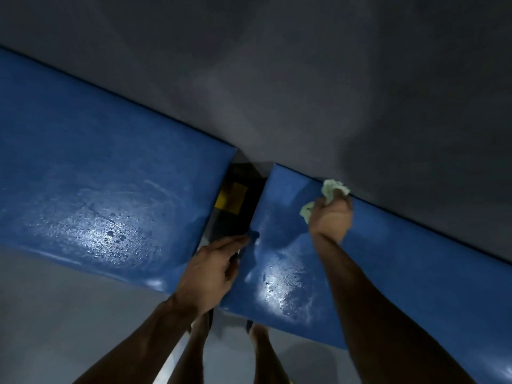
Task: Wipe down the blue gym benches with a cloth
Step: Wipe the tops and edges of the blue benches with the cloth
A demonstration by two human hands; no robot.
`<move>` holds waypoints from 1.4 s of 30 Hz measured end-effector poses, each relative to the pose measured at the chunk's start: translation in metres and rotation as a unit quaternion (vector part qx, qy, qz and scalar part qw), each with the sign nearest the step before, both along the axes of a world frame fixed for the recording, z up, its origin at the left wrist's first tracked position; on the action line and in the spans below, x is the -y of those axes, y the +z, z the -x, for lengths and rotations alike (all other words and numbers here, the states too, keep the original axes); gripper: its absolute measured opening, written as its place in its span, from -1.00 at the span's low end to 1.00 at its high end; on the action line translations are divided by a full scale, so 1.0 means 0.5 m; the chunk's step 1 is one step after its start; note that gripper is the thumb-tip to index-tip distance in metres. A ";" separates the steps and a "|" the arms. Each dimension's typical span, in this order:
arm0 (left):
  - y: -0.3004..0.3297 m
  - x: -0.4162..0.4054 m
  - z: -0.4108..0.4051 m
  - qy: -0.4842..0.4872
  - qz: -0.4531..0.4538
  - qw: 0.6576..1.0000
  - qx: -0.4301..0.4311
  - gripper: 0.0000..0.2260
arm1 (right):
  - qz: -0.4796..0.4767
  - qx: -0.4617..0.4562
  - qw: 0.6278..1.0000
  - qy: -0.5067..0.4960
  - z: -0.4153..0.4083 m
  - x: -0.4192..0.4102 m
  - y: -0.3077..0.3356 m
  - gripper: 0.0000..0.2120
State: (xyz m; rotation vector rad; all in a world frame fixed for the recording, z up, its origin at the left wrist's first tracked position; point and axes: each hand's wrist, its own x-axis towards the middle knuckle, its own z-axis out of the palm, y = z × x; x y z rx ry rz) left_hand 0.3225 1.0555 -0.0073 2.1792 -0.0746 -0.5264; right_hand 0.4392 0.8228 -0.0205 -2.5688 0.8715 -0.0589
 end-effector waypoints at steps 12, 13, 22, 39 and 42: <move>-0.003 -0.022 0.005 -0.006 0.007 1.000 -0.024 -0.59 | 0.203 0.018 0.836 0.509 0.053 -0.037 0.000 -0.53; -0.003 -0.028 0.007 -0.004 0.009 1.000 -0.027 -0.60 | 0.226 0.019 0.825 0.518 0.029 -0.030 0.007 -0.53; -0.019 -0.058 0.027 0.003 -0.006 0.999 -0.036 -0.61 | 0.269 -0.018 0.844 0.463 0.015 -0.093 -0.008 -0.56; -0.006 -0.053 0.039 0.000 0.001 0.999 -0.046 -0.60 | 0.132 -0.019 0.767 0.627 0.177 -0.109 -0.011 -0.62; -0.006 -0.058 0.042 0.001 0.001 0.999 -0.055 -0.63 | 0.117 -0.077 0.828 0.544 0.090 -0.044 0.033 -0.62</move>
